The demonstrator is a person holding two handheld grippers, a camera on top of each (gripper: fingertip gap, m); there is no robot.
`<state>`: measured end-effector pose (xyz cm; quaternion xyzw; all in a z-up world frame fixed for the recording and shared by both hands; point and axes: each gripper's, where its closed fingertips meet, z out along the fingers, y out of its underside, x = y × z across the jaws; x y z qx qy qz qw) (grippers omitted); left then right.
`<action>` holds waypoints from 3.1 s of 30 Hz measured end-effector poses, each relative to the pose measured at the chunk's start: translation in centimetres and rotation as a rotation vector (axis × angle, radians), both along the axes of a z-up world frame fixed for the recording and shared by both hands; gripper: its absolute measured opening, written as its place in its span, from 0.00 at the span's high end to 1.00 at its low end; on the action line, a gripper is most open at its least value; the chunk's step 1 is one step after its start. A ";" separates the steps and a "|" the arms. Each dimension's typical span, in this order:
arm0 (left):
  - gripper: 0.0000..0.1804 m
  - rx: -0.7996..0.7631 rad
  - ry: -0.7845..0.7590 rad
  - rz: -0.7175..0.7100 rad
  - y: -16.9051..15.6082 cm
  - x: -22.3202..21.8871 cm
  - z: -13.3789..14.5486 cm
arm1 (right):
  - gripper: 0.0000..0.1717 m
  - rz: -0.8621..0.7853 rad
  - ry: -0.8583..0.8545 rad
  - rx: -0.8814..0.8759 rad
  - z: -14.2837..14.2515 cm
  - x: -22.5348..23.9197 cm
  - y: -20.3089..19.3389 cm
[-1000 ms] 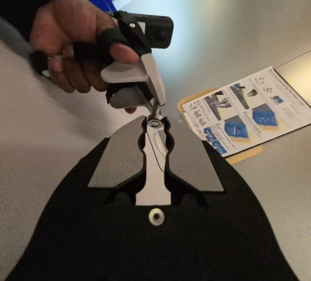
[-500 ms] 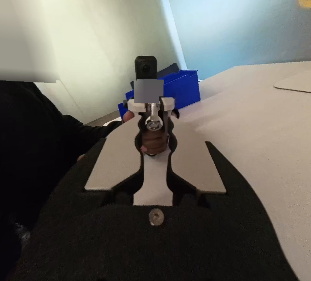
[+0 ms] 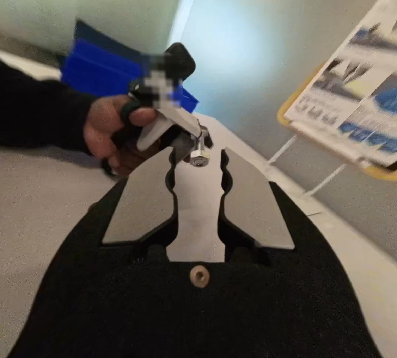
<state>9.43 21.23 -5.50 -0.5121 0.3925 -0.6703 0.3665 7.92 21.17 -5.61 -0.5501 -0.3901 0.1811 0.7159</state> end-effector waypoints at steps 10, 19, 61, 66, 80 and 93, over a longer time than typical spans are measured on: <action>0.90 0.045 -0.022 -0.029 -0.8 0.3 0.3 | 0.90 0.401 0.425 -0.655 -0.6 -0.3 -0.3; 0.91 0.008 0.024 -0.019 -0.5 0.5 -0.3 | 0.88 -0.155 -0.407 0.412 -1.5 0.0 -0.1; 0.90 0.042 -0.041 -0.017 -0.8 0.2 0.6 | 0.89 0.398 0.416 -0.688 -0.7 -0.4 -0.1; 0.91 0.005 -0.001 0.000 -0.2 0.5 0.0 | 0.89 -0.002 -0.112 0.030 -0.8 0.2 0.5; 0.90 0.002 -0.075 0.000 -0.3 -0.1 1.0 | 0.74 0.316 0.431 -0.626 -0.2 -0.3 0.4; 0.90 -0.038 -0.012 -0.013 -0.4 0.4 0.1 | 0.87 -0.245 -0.486 0.426 -1.5 0.2 1.0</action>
